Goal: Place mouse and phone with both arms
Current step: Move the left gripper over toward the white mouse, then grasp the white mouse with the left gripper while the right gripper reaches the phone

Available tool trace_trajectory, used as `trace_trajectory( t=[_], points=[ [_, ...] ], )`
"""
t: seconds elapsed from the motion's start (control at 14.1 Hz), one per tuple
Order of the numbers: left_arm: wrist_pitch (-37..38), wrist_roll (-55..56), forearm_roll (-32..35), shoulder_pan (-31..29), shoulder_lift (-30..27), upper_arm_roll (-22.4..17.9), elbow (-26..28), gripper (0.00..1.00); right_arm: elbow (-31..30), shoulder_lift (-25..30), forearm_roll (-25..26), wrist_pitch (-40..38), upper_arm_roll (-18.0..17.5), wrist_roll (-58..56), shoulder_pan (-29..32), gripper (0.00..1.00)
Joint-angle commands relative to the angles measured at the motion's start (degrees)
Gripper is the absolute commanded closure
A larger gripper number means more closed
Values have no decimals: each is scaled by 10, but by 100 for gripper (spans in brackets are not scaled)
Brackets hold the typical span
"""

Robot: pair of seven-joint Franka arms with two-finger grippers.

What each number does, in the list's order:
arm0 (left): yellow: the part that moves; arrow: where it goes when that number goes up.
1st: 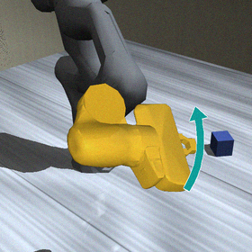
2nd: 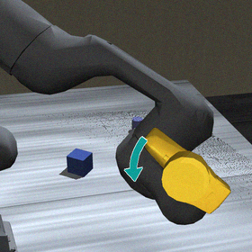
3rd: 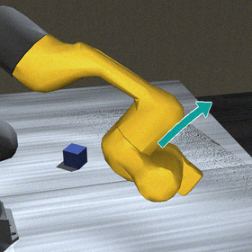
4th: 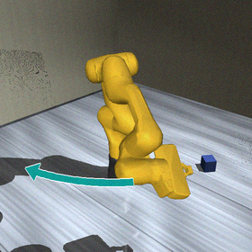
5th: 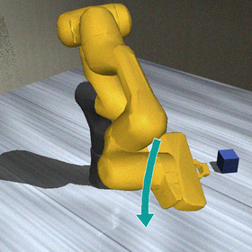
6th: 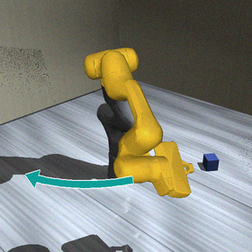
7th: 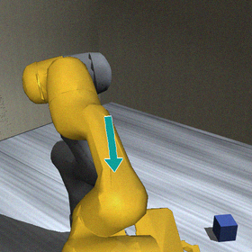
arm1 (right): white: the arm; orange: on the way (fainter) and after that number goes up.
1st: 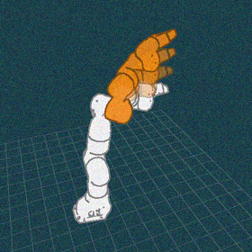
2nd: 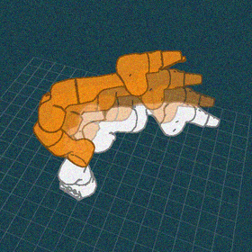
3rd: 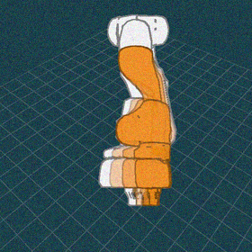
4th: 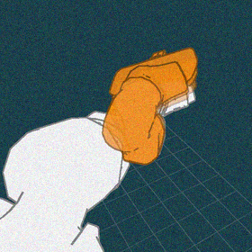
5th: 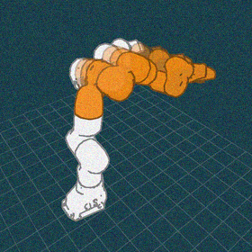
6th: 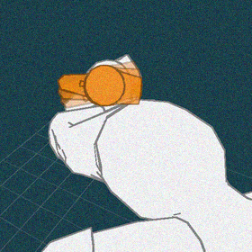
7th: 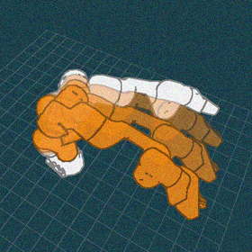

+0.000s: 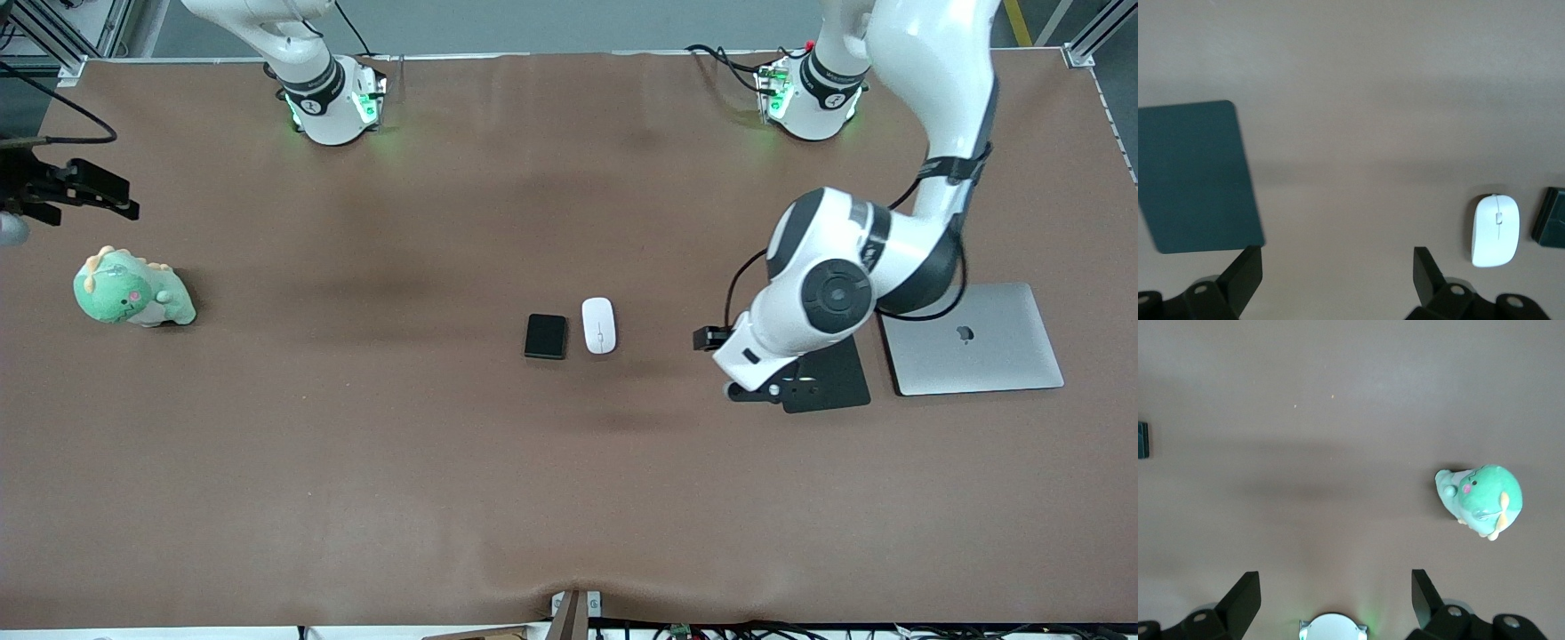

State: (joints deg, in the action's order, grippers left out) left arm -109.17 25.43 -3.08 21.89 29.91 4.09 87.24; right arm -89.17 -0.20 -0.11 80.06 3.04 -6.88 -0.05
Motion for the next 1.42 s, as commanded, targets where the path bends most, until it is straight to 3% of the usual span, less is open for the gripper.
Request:
trace_trajectory(
  t=[0.0,0.57,1.35],
  points=[
    [-38,36,-10,28,32,-5,-9,0,20,-19,-6,-18,4,-2,-7,0],
    [-196,65,-10,97,119,-5,-9,0,20,-62,-6,14,3,-9,-16,0],
    [-204,141,-3,146,147,-6,-17,0,18,-118,-15,54,-5,-14,-78,0]
  ],
)
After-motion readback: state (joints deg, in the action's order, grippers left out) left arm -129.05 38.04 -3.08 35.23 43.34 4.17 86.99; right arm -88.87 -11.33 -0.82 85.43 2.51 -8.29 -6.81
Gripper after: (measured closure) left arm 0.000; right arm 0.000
